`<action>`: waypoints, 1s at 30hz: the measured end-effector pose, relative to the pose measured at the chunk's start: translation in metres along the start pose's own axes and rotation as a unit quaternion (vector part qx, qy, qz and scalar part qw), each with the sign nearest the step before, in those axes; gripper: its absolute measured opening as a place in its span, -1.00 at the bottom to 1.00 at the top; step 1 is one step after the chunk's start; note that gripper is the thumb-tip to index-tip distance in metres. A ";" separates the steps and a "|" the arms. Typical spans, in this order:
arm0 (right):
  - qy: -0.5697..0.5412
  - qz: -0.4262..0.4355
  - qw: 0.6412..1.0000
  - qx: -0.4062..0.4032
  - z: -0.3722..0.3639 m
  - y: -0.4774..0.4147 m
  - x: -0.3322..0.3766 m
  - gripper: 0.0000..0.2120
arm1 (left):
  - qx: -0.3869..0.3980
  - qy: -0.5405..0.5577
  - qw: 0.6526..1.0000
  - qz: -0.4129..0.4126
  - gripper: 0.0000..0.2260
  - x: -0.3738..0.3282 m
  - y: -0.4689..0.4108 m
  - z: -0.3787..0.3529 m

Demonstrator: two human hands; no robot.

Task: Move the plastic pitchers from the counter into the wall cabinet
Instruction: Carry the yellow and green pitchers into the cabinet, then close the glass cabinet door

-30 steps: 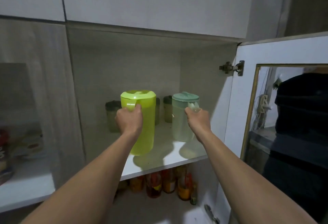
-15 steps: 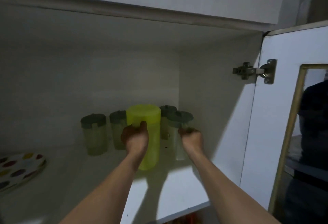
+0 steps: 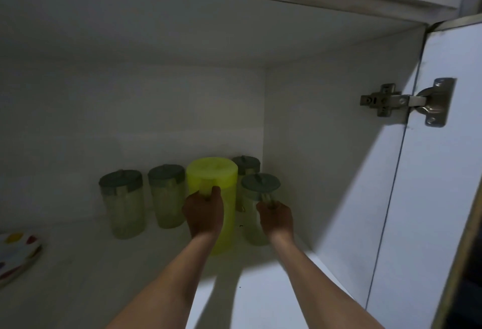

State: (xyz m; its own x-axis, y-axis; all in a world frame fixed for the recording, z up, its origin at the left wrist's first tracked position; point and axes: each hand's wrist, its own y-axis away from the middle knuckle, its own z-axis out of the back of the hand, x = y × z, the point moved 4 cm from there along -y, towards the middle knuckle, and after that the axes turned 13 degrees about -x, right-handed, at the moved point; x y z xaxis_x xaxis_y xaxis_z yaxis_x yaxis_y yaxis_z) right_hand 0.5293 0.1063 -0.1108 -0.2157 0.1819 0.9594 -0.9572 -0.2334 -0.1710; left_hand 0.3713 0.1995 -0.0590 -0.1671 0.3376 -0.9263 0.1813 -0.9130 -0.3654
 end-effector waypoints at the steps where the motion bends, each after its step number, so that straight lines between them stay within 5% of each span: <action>1: 0.006 -0.004 1.000 0.005 0.000 0.000 0.000 -0.79 | 0.004 -0.004 1.000 -0.001 -0.67 0.000 0.001 -0.001; 8: 0.115 0.043 0.992 0.026 0.018 0.013 0.008 -0.46 | 0.028 -0.044 0.999 0.013 -0.58 0.004 0.007 0.008; 13: 0.197 0.091 0.976 -0.015 0.049 0.035 0.026 -0.20 | -0.042 -0.111 0.993 -0.028 -0.34 -0.011 0.012 0.040; 17: 0.205 0.110 0.972 -0.024 0.084 0.061 0.052 -0.35 | -0.068 -0.093 0.981 -0.159 -0.43 -0.041 0.018 0.071; 24: 0.309 0.200 0.930 -0.001 0.154 0.142 0.095 -0.46 | 0.052 -0.110 0.927 -0.356 -0.62 -0.095 0.045 0.129; 30: 0.403 0.263 0.876 -0.035 0.249 0.206 0.132 -0.42 | 0.153 -0.031 0.890 -0.429 -0.67 -0.141 0.089 0.165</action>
State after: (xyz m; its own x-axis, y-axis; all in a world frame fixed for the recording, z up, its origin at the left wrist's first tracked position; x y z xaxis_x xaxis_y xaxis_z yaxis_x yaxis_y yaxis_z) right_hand 0.3516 -0.1554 0.0360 -0.6697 0.6889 0.2775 -0.6875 -0.4337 -0.5824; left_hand 0.2515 0.0329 0.0543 -0.1709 0.9355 -0.3091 -0.3092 -0.3488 -0.8847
